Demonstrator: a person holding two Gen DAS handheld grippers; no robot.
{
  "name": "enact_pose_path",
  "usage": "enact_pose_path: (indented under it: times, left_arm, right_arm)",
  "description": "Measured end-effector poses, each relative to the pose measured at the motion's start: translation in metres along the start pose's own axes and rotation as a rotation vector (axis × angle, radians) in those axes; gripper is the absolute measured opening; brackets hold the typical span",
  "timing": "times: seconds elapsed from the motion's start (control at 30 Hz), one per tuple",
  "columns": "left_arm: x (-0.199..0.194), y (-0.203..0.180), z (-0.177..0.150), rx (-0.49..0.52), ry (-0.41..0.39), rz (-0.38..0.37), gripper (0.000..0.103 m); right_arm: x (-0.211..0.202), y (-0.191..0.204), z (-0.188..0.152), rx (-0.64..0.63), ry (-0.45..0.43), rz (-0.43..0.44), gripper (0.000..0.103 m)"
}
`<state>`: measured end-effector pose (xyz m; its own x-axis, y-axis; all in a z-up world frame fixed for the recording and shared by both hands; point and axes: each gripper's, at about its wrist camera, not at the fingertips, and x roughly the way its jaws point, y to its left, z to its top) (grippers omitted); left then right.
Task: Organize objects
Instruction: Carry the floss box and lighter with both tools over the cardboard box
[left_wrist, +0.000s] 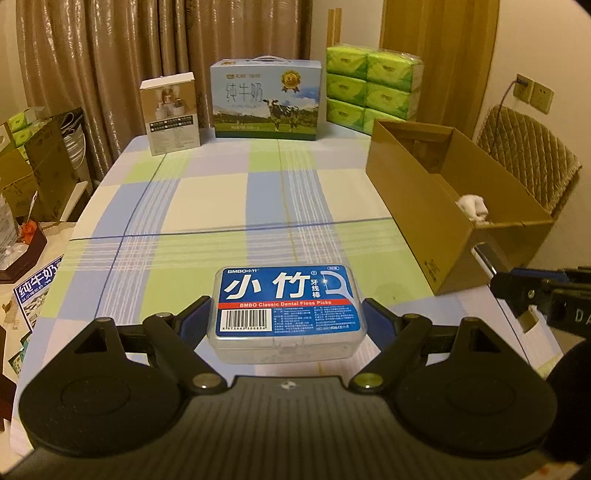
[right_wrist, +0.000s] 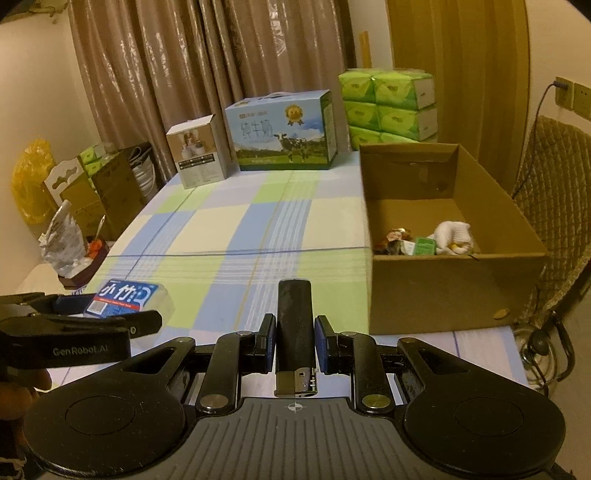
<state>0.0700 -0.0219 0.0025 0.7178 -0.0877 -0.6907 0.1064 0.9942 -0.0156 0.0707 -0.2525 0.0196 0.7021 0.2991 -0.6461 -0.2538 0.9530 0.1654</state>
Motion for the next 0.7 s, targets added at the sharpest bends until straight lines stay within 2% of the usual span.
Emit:
enact_pose_path:
  times: [0.2, 0.5, 0.7]
  left_arm:
    - [-0.008, -0.016, -0.008, 0.004, 0.013, -0.032, 0.083]
    - [-0.015, -0.048, -0.003, 0.044, 0.008, -0.080, 0.083]
    - [-0.020, -0.079, -0.001, 0.083, 0.005, -0.144, 0.083]
  right_arm:
    - [-0.015, -0.013, -0.002, 0.017, -0.012, -0.016, 0.019]
    - [-0.034, -0.039, -0.004, 0.045, -0.030, -0.059, 0.019]
    - [-0.046, -0.064, -0.007, 0.073, -0.034, -0.117, 0.019]
